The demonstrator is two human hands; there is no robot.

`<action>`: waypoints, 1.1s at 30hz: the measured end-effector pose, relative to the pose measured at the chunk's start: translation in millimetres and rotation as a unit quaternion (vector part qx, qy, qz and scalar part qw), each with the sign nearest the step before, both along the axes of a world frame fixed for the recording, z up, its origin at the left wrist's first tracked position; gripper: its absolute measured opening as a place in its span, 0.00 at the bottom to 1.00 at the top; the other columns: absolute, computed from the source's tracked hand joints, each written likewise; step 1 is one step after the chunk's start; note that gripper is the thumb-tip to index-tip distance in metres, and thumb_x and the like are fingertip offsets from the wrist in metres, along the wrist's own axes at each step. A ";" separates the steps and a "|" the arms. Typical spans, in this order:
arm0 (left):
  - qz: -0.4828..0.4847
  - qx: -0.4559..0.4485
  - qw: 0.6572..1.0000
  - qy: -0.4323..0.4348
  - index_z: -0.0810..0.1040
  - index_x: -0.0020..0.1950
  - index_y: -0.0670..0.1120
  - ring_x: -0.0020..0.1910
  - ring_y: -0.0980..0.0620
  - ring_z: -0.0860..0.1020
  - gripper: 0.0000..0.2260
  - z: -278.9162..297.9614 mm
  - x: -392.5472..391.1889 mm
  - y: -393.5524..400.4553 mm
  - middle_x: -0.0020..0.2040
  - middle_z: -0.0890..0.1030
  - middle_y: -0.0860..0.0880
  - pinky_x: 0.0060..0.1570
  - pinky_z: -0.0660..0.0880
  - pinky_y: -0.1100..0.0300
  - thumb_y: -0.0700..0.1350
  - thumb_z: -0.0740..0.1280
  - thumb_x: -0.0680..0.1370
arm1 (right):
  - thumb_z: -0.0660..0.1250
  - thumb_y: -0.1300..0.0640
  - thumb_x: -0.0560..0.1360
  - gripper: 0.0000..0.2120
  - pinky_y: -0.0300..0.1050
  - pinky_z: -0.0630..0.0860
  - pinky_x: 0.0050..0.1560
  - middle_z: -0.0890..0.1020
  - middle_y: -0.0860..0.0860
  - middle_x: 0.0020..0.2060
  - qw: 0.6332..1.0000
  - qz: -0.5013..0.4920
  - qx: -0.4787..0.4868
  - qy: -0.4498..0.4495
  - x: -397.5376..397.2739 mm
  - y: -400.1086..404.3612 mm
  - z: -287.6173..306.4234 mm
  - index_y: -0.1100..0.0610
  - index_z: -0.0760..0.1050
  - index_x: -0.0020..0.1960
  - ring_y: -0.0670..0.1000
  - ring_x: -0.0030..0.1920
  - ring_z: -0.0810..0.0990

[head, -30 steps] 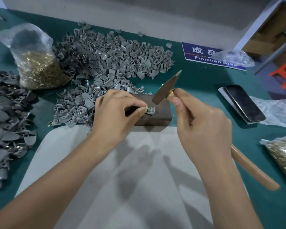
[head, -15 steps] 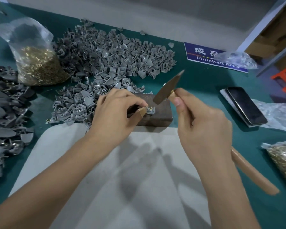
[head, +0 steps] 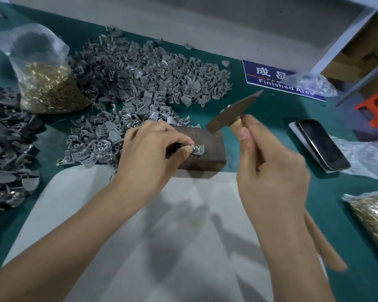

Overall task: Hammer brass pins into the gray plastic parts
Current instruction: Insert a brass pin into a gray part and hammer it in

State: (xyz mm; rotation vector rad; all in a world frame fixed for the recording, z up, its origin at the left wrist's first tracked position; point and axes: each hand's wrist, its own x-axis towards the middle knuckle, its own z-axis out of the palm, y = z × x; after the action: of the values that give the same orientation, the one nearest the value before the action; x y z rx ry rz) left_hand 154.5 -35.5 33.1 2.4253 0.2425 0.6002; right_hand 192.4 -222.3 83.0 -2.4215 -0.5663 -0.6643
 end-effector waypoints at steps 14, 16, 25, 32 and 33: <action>0.014 0.008 1.000 -0.008 0.85 0.49 0.61 0.54 0.58 0.74 0.03 -1.4 -0.1 -1.3 0.46 0.78 0.62 0.55 0.57 0.60 0.55 0.73 0.77 | 0.60 0.46 0.84 0.11 0.44 0.63 0.31 0.77 0.46 0.30 0.998 -0.004 -0.066 0.002 -6.0 4.5 -6.1 0.42 0.80 0.60 0.58 0.31 0.78; 0.011 0.001 1.000 -0.012 0.85 0.48 0.61 0.55 0.59 0.74 0.03 -1.6 0.5 -1.7 0.46 0.79 0.62 0.56 0.57 0.60 0.55 0.72 0.77 | 0.58 0.46 0.84 0.14 0.44 0.63 0.33 0.76 0.44 0.32 1.000 -0.026 0.003 -0.018 -5.4 3.0 -3.0 0.42 0.80 0.63 0.54 0.33 0.76; 0.012 -0.009 1.000 -0.026 0.86 0.48 0.61 0.54 0.58 0.74 0.02 -2.4 0.6 -1.0 0.44 0.79 0.62 0.57 0.60 0.57 0.55 0.73 0.77 | 0.57 0.44 0.84 0.14 0.44 0.63 0.31 0.73 0.45 0.29 1.000 -0.023 -0.005 -0.001 -4.3 2.8 -3.4 0.42 0.79 0.61 0.55 0.32 0.73; 0.015 -0.012 0.999 -0.030 0.86 0.48 0.61 0.53 0.58 0.74 0.03 -4.0 1.4 -1.1 0.43 0.79 0.63 0.57 0.62 0.56 0.55 0.73 0.76 | 0.58 0.45 0.84 0.13 0.44 0.63 0.32 0.71 0.44 0.29 1.000 -0.024 -0.006 -0.003 -4.8 1.2 -4.4 0.42 0.80 0.60 0.54 0.31 0.74; 0.015 -0.012 0.999 -0.031 0.86 0.48 0.61 0.53 0.58 0.75 0.03 -3.8 1.7 -0.6 0.44 0.79 0.63 0.57 0.62 0.56 0.55 0.73 0.77 | 0.58 0.46 0.84 0.13 0.44 0.63 0.33 0.74 0.45 0.30 1.000 -0.022 0.021 -0.009 -3.9 2.0 -4.0 0.42 0.80 0.62 0.52 0.32 0.73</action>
State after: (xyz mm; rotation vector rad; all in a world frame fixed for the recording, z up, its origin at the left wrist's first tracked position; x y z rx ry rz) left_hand 156.2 -36.2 29.3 2.3795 0.2597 0.6807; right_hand 188.5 -220.3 78.9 -2.3966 -0.5036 -0.7102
